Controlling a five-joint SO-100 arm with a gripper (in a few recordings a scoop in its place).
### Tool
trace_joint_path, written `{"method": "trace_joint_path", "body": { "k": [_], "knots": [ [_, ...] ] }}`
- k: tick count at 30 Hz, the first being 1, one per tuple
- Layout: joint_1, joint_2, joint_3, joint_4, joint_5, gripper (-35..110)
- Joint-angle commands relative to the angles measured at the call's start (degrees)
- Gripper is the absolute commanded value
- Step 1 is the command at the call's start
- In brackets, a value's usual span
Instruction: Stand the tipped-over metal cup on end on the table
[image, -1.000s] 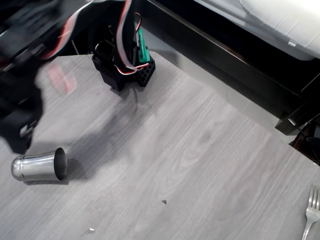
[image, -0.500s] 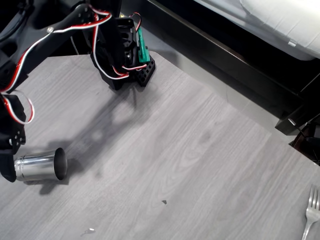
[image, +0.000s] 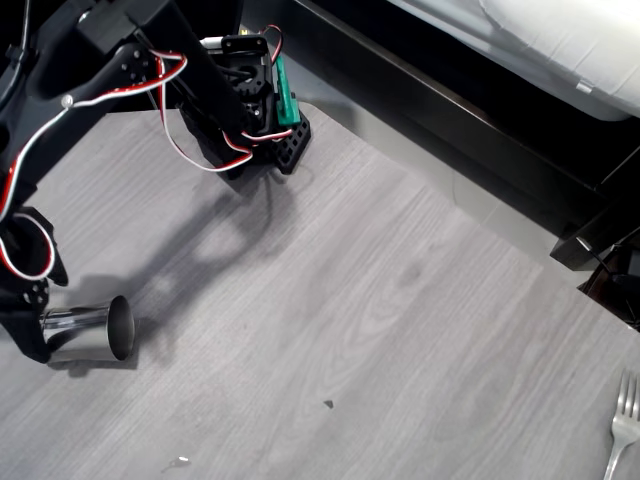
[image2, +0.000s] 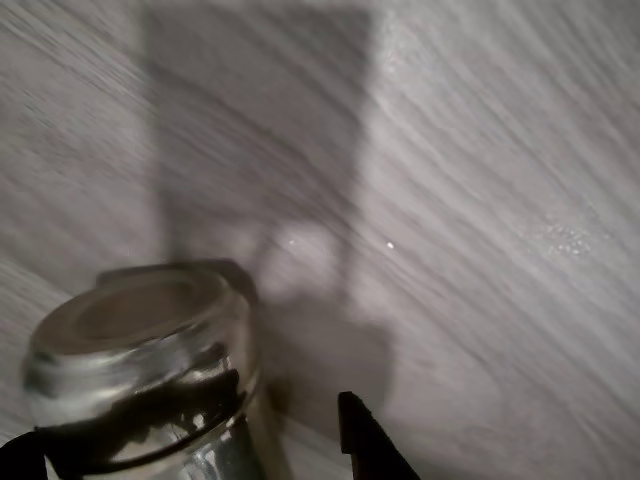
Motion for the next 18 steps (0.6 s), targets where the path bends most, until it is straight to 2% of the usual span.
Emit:
{"method": "trace_joint_path", "body": {
  "k": [1, 13, 18],
  "knots": [
    [-0.2, -1.1, -4.7, -0.3, 0.9, 35],
    [-1.0, -8.5, -11.2, -0.8, 2.4, 31],
    [-2.5, -10.1, -11.8, -1.2, 3.1, 4]
  ]
}}
